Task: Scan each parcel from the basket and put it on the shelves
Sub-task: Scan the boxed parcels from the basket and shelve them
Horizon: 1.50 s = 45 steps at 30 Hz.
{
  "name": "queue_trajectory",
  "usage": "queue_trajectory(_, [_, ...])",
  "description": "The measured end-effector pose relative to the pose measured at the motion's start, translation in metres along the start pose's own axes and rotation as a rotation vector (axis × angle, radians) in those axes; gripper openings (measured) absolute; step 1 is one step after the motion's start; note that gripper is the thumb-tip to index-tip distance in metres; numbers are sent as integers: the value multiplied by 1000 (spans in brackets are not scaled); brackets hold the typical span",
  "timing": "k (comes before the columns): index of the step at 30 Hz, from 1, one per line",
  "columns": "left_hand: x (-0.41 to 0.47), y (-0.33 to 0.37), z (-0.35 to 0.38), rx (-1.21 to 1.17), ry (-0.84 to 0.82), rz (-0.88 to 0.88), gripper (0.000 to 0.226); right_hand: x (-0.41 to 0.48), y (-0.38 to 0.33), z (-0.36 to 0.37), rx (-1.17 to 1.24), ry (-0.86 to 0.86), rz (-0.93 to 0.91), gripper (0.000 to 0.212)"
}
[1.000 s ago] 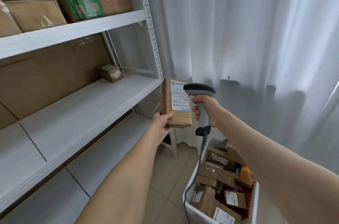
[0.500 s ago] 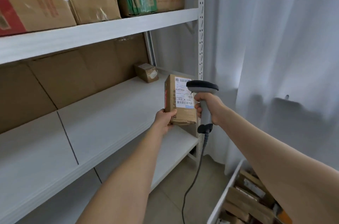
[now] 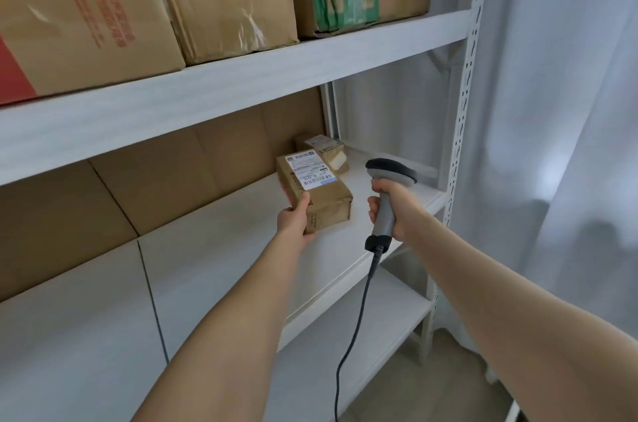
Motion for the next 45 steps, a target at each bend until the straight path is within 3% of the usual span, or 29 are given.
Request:
queue_trajectory(16, [147, 28, 30, -126, 162, -98, 61, 157, 6, 21, 45, 32, 149, 21])
queue_trajectory(24, [197, 41, 52, -171, 247, -75, 54, 215, -1, 16, 28, 36, 188, 21])
queue_trajectory(36, [236, 49, 73, -131, 231, -72, 51, 247, 4, 8, 24, 13, 229, 21])
queue_trajectory(45, [217, 54, 67, -61, 233, -67, 42, 230, -8, 3, 21, 27, 206, 20])
Point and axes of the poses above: each hand's wrist, its own x-axis towards the middle knuckle, its own z-axis out of the palm, y = z × x, the point moved 9 cm from there along x, towards the middle knuckle, and after that the axes turned 3 degrees about x, right-handed, at the moved point
